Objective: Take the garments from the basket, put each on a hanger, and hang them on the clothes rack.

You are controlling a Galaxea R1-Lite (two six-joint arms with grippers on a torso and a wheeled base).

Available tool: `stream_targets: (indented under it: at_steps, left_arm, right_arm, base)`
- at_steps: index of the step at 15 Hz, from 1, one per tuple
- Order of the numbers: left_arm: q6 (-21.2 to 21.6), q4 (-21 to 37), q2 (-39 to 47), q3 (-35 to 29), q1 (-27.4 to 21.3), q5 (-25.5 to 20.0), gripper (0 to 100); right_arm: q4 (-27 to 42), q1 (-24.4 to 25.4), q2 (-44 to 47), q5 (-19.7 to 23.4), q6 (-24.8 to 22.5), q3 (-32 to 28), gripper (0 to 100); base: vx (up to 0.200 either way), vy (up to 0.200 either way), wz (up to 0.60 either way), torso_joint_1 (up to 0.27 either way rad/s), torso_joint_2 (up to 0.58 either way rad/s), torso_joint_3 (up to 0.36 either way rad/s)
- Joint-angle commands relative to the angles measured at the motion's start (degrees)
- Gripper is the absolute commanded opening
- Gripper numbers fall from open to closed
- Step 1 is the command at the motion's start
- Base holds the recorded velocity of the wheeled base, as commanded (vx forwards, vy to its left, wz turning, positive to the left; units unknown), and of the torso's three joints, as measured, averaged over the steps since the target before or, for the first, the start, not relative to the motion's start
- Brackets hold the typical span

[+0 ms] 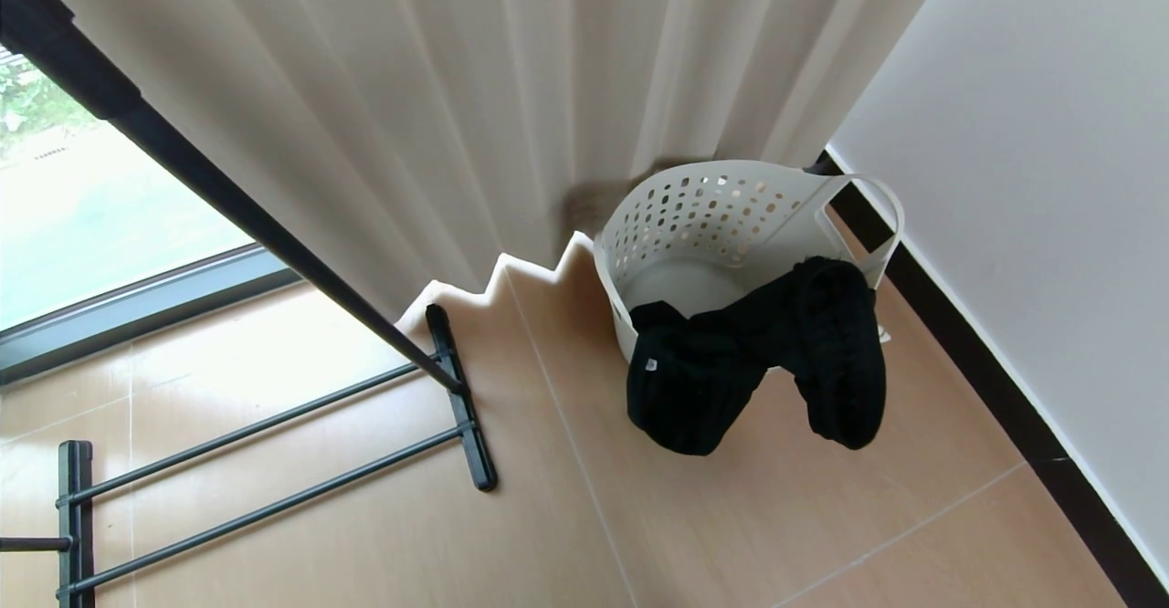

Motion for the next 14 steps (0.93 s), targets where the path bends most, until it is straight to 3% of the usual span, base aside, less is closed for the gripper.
stream_targets:
  at_steps: [1, 5, 7, 9, 10, 11, 14]
  left_arm:
    - [0.01, -0.01, 0.07, 0.00, 0.01, 0.01, 100]
    - [-0.16, -0.01, 0.07, 0.00, 0.01, 0.09, 100]
    - [-0.16, -0.01, 0.07, 0.00, 0.01, 0.09, 100]
    - [-0.16, -0.01, 0.07, 0.00, 0.01, 0.09, 100]
    - [-0.16, -0.01, 0.07, 0.00, 0.01, 0.09, 100]
    - [-0.16, -0.01, 0.07, 0.00, 0.01, 0.09, 100]
    - [-0.16, -0.01, 0.07, 0.00, 0.01, 0.09, 100]
  right_arm:
    - [0.01, -0.04, -0.07, 0.08, -0.07, 0.00, 100]
    - [0.89, 0.13, 1.60, 0.25, -4.46, -0.17, 100]
    - [-0.78, 0.93, 17.77, 1.13, -4.11, -0.43, 100]
    - [-10.36, 2.42, 37.28, 1.57, 1.34, -4.04, 100]
    - [-13.70, 2.42, 45.45, 1.66, 0.64, -7.03, 100]
    - [-14.58, 2.42, 50.73, 1.57, -0.77, -9.75, 100]
    - [-14.93, 2.42, 66.37, 1.31, -15.18, -22.41, 100]
  base:
    - [0.000, 0.000, 0.00, -0.002, 0.01, -0.198]
    - [0.000, 0.000, 0.00, -0.002, 0.00, -0.101]
    - [0.000, 0.000, 0.00, 0.000, 0.00, 0.000]
    - [0.000, 0.000, 0.00, 0.000, 0.00, 0.000]
    - [0.000, 0.000, 0.00, 0.000, 0.00, 0.000]
    - [0.000, 0.000, 0.00, 0.000, 0.00, 0.000]
    - [0.000, 0.000, 0.00, 0.000, 0.00, 0.000]
